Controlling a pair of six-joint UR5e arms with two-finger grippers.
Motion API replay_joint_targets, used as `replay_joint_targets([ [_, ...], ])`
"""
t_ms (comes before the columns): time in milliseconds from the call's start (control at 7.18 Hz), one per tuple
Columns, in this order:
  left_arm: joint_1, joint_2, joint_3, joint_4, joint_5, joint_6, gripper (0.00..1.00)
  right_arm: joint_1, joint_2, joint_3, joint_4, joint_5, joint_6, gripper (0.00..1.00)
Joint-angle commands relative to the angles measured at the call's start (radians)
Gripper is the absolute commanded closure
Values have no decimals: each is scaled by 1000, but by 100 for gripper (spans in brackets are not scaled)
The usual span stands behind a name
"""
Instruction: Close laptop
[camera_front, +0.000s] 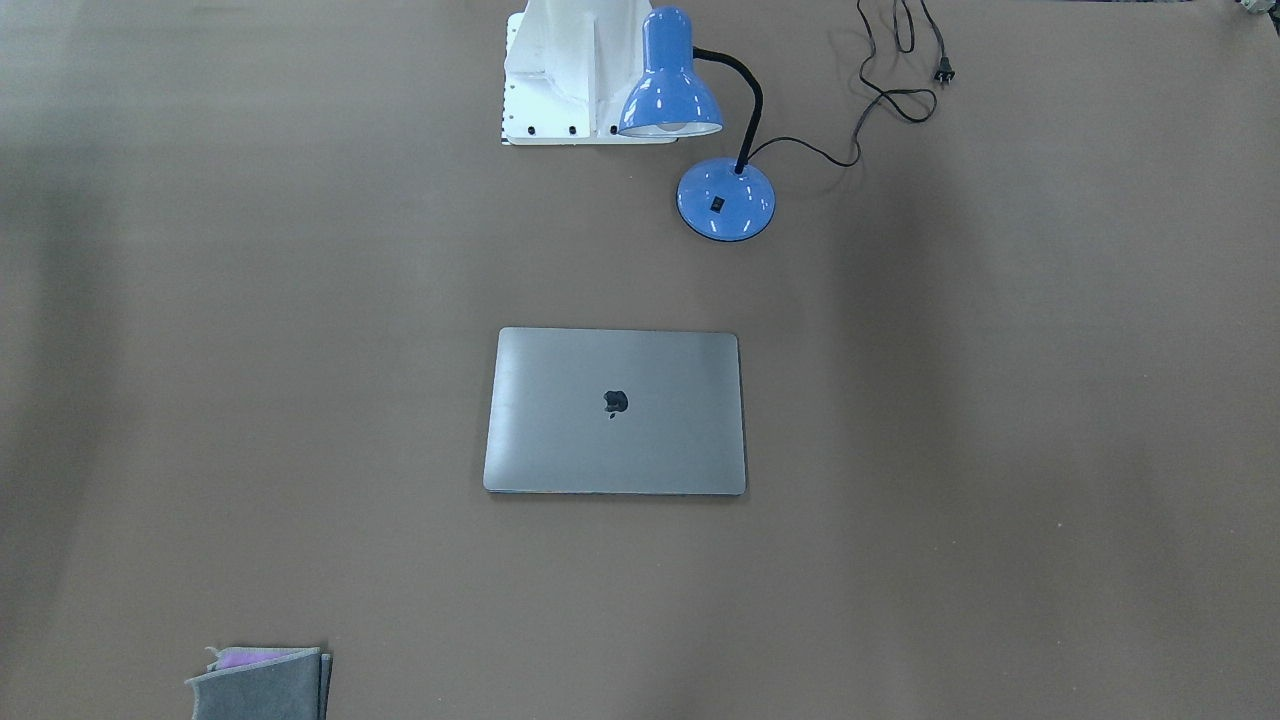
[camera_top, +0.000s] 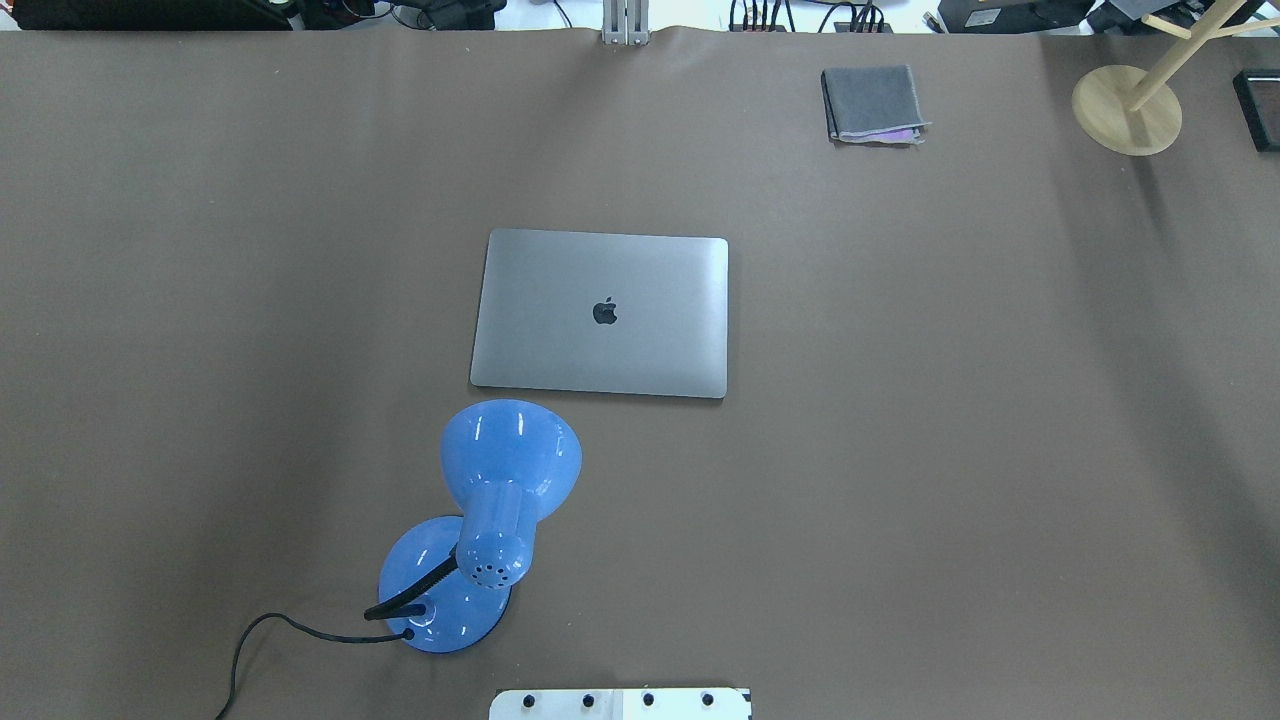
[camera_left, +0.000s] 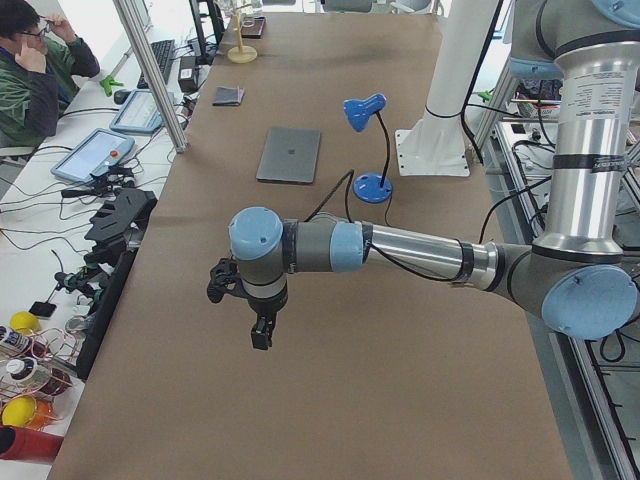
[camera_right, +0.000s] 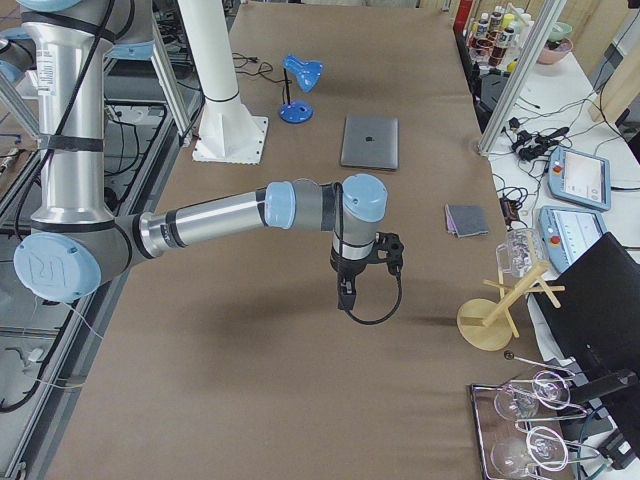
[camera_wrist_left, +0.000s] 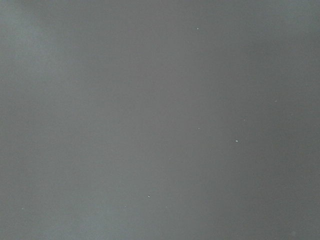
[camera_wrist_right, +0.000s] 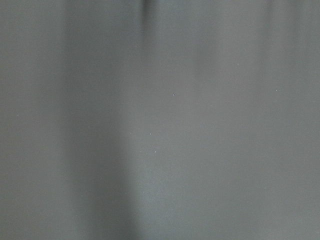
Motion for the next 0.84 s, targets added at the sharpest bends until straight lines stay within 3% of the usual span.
replay_joint_targets([
  [0,3,18,-27,-6,-4,8,0,0,-9,4,-1,16,-4,0],
  [279,2,19,-21,-7,1,8,0,0,-54,19,1,67,-6,0],
  [697,0,26,-24,-7,1,8,0,0,-74,40,1,68,-9,0],
])
